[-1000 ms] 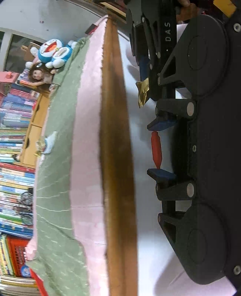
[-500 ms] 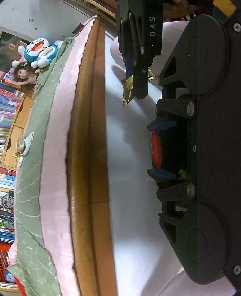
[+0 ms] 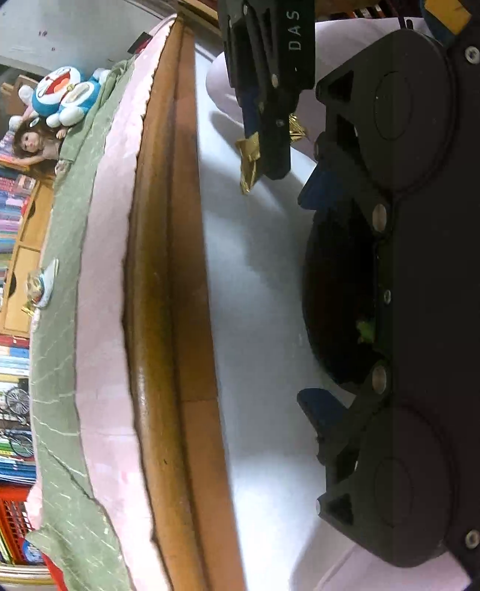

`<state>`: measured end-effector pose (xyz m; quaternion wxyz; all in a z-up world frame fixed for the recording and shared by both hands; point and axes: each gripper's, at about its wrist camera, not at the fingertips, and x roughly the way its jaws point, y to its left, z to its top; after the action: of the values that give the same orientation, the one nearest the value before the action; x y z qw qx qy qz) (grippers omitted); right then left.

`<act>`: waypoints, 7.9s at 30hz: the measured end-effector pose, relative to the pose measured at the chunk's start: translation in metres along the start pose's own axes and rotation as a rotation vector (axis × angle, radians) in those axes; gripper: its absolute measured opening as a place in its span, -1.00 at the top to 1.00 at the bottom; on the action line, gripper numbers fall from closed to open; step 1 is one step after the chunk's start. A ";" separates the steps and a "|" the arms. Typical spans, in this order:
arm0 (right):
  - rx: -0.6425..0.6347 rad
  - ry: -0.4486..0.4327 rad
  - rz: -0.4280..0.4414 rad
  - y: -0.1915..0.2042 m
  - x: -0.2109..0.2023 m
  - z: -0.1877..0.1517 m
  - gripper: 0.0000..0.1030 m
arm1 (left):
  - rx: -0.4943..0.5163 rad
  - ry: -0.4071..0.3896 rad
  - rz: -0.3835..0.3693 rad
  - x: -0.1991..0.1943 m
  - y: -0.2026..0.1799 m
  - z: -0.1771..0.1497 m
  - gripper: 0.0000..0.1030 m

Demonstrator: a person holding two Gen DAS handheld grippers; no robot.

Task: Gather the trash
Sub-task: 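Open the left tool to drop the red stick below the bed, then open the right tool to drop the gold foil below the bed, then raise both tools back over the remaining trash on the cloth, then grasp the white block with the left tool while the right tool grasps the gold foil bag, then carry the white block and gold foil off the bed, lowering below the edge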

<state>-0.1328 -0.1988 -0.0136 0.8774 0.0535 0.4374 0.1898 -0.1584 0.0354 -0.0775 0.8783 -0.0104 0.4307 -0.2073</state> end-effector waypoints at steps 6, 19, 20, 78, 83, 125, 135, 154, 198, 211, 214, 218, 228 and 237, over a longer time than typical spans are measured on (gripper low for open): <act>-0.012 0.003 0.008 0.002 0.002 0.002 0.32 | -0.029 0.013 0.020 0.002 0.008 0.000 -0.99; -0.023 0.018 0.025 0.006 0.007 0.002 0.32 | -0.081 0.003 0.107 -0.001 0.040 0.007 -0.99; -0.025 0.021 0.028 0.006 0.008 0.003 0.31 | -0.076 0.000 0.116 -0.002 0.041 0.008 -0.99; -0.098 -0.202 -0.073 0.006 -0.040 0.063 -1.00 | 0.056 -0.163 -0.080 -0.093 0.016 0.077 -1.00; -0.140 -0.256 -0.142 -0.005 -0.036 0.087 -1.00 | 0.124 -0.241 -0.045 -0.093 0.029 0.118 -1.00; -0.023 -0.230 -0.235 -0.134 0.154 0.291 -0.22 | 0.470 -0.069 -0.195 0.204 0.069 0.382 -0.76; -0.180 -0.234 -0.356 -0.130 0.153 0.297 -0.77 | 0.537 -0.050 -0.246 0.224 0.053 0.389 -0.68; -0.197 -0.241 -0.280 -0.143 0.160 0.299 -0.16 | 0.500 -0.100 -0.289 0.222 0.057 0.387 0.19; -0.223 -0.303 -0.092 -0.059 0.023 0.222 0.60 | 0.267 -0.246 -0.281 0.007 0.053 0.261 0.18; -0.258 -0.232 0.063 -0.027 -0.015 0.163 0.60 | 0.233 -0.224 -0.275 -0.037 0.042 0.198 0.18; -0.243 -0.230 0.087 -0.022 -0.022 0.150 0.60 | 0.230 -0.223 -0.286 -0.046 0.039 0.185 0.18; -0.243 -0.229 0.100 -0.014 -0.028 0.134 0.60 | 0.238 -0.222 -0.292 -0.058 0.032 0.168 0.18; -0.193 -0.222 0.181 0.002 -0.043 0.097 0.60 | 0.228 -0.202 -0.315 -0.081 0.021 0.123 0.18; -0.168 -0.200 0.200 0.009 -0.046 0.069 0.60 | 0.215 -0.149 -0.326 -0.082 0.018 0.088 0.18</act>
<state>-0.1059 -0.2030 0.0649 0.8947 0.0419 0.3227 0.3059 -0.1303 0.0681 0.0361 0.8585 -0.0014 0.3326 -0.3903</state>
